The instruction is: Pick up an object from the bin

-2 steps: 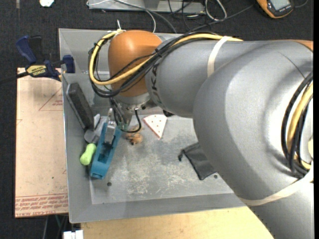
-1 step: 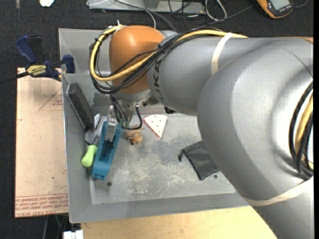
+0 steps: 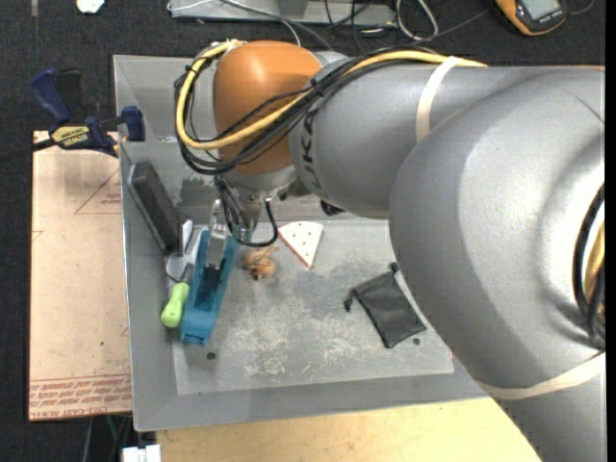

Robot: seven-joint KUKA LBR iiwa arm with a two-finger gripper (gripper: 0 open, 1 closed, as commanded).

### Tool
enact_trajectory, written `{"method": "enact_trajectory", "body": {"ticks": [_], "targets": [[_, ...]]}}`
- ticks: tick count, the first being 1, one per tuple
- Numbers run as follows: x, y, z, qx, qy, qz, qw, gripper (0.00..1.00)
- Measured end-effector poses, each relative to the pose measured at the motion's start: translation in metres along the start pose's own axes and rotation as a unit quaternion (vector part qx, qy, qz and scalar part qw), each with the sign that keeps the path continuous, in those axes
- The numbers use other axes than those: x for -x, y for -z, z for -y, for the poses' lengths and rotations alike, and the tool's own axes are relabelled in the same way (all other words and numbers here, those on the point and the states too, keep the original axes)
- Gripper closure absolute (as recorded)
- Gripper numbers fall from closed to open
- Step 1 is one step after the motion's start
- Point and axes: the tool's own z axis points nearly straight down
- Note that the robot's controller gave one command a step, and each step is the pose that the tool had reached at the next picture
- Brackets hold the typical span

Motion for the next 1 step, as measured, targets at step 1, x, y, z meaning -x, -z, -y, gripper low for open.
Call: {"method": "enact_trajectory", "body": {"ticks": [1], "targets": [[-0.0001, 0.0077, 0.0002, 0.0, 0.0, 0.0003, 1.0, 1.0]]}}
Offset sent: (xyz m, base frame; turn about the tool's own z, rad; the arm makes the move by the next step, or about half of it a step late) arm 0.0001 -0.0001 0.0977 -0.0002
